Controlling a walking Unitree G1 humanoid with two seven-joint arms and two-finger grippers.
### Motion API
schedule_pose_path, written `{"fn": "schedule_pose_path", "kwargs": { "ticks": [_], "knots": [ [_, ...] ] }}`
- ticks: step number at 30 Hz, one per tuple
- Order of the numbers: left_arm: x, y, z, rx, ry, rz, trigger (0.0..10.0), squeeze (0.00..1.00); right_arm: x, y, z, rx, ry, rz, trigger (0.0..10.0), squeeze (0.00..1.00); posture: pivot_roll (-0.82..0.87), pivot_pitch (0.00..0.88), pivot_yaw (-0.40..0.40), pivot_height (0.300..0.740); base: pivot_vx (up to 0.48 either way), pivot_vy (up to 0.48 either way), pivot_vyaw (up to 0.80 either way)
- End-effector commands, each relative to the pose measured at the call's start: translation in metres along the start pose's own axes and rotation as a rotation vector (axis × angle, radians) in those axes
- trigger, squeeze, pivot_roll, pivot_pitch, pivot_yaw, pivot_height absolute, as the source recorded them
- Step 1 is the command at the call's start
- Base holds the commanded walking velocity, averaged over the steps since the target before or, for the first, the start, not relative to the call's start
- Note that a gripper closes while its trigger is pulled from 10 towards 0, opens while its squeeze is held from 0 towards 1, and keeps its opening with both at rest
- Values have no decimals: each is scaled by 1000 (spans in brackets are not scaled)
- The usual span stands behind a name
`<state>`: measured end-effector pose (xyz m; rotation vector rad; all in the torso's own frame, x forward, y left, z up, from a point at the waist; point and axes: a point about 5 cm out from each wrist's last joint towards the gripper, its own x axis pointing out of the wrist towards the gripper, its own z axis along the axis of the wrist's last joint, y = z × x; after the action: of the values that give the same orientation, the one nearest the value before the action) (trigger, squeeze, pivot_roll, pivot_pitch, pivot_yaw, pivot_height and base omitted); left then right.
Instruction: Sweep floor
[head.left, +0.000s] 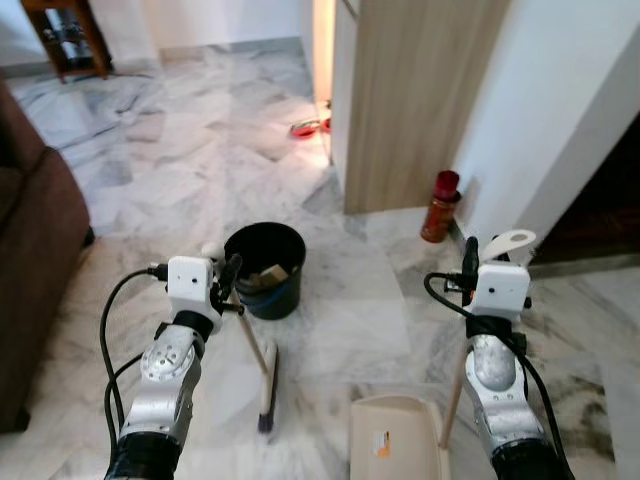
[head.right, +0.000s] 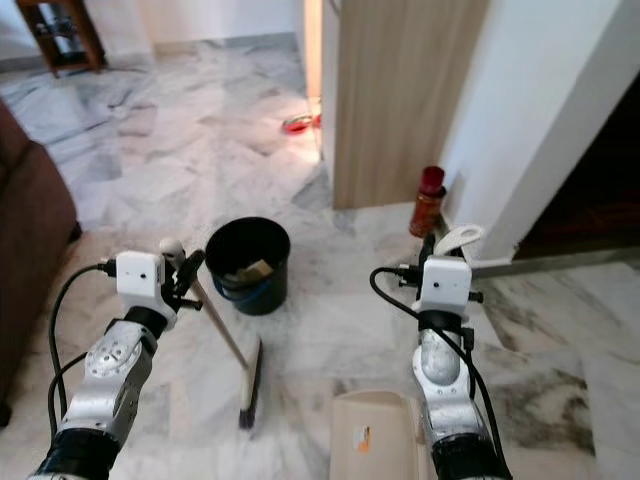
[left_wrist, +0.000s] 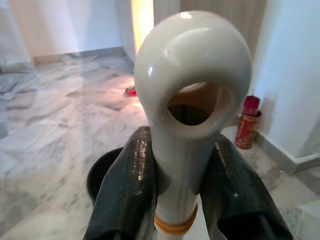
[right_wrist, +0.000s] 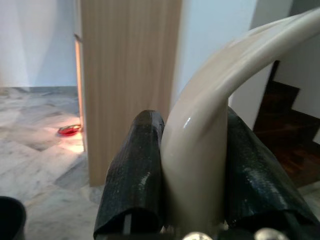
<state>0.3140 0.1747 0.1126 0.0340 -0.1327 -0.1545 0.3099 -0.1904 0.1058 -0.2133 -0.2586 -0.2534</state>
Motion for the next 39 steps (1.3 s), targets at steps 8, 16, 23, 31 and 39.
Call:
{"fn": "schedule_pose_path", "kwargs": {
  "ticks": [8, 16, 23, 31, 39],
  "knots": [
    [4, 2, 5, 28, -35, -9, 10000, 0, 4, -1, 5, 5, -22, -14, 10000, 0, -121, 15, 73, 740, 0, 0, -800],
    [7, 3, 9, 60, -43, -13, 10000, 0, 5, 0, 6, 7, -22, -18, 10000, 0, -84, 39, 82, 740, 0, 0, -800],
    [7, 4, 10, 58, -50, 5, 10000, 0, 6, -1, 6, 6, -20, -10, 10000, 0, -74, 56, 63, 740, 0, -151, -800],
    [4, 5, 8, 62, -48, 20, 10000, 0, 8, -2, 7, 1, -21, -7, 10000, 0, -68, 67, 53, 740, 0, -117, -800],
    [3, 6, 8, 64, -49, 29, 10000, 0, 8, -1, 6, 1, -17, -1, 10000, 0, -63, 70, 52, 740, 0, -117, -800]
  ]
}}
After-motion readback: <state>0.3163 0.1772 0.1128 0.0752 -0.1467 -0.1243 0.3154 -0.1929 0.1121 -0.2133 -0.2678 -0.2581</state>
